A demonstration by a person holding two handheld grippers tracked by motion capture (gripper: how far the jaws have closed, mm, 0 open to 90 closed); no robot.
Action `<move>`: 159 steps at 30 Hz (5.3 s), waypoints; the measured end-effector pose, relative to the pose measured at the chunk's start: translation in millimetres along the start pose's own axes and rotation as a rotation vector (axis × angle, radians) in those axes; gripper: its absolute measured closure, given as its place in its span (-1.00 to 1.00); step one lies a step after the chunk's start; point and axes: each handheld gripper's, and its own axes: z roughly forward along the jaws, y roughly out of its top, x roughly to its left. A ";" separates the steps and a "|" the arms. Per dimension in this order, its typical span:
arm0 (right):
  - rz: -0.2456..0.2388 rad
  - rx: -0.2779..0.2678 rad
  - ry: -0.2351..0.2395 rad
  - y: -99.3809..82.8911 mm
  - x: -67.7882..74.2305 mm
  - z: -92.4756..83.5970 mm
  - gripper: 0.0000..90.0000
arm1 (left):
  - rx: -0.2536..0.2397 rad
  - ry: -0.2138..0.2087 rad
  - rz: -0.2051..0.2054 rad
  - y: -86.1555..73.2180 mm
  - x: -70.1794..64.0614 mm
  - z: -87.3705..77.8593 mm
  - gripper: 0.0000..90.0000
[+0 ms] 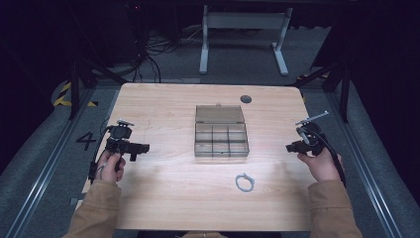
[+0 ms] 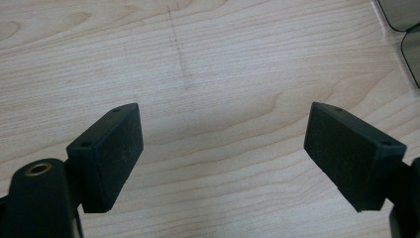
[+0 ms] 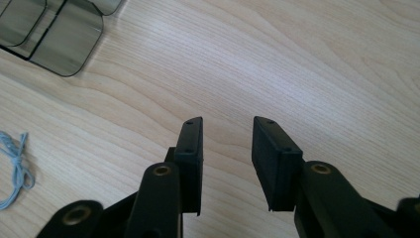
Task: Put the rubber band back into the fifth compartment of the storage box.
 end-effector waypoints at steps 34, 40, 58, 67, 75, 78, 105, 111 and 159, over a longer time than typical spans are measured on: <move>-0.170 0.029 0.104 8.8 48.6 -24.5 0.41 | 0.008 -0.026 0.012 1.3 -1.8 0.3 -0.64; -0.217 0.042 0.136 11.4 61.8 -23.4 0.40 | 0.007 -0.027 0.010 1.3 -1.5 -0.3 -0.64; -0.335 0.072 0.202 14.2 90.1 -19.9 0.36 | 0.006 -0.035 0.002 1.3 -0.4 -0.9 -0.64; -0.361 0.084 0.215 15.4 100.4 -13.9 0.35 | 0.006 -0.037 -0.001 1.5 -0.1 -0.6 -0.64; -0.369 0.086 0.229 15.9 107.6 -7.8 0.37 | 0.009 -0.044 -0.003 3.2 0.7 -0.7 -0.64; -0.361 0.085 0.246 15.6 108.0 -5.1 0.37 | 0.006 -0.049 -0.007 3.9 0.3 -0.4 -0.64; -0.434 0.221 0.266 8.9 132.6 53.1 0.46 | 0.010 -0.063 -0.006 7.2 -0.5 1.3 -0.64; -0.454 0.240 0.253 7.7 135.9 59.0 0.50 | 0.014 -0.063 -0.006 7.3 -0.5 1.5 -0.64; -0.462 0.161 0.239 11.4 138.5 24.5 0.90 | 0.014 -0.072 -0.015 7.0 0.8 2.4 -0.64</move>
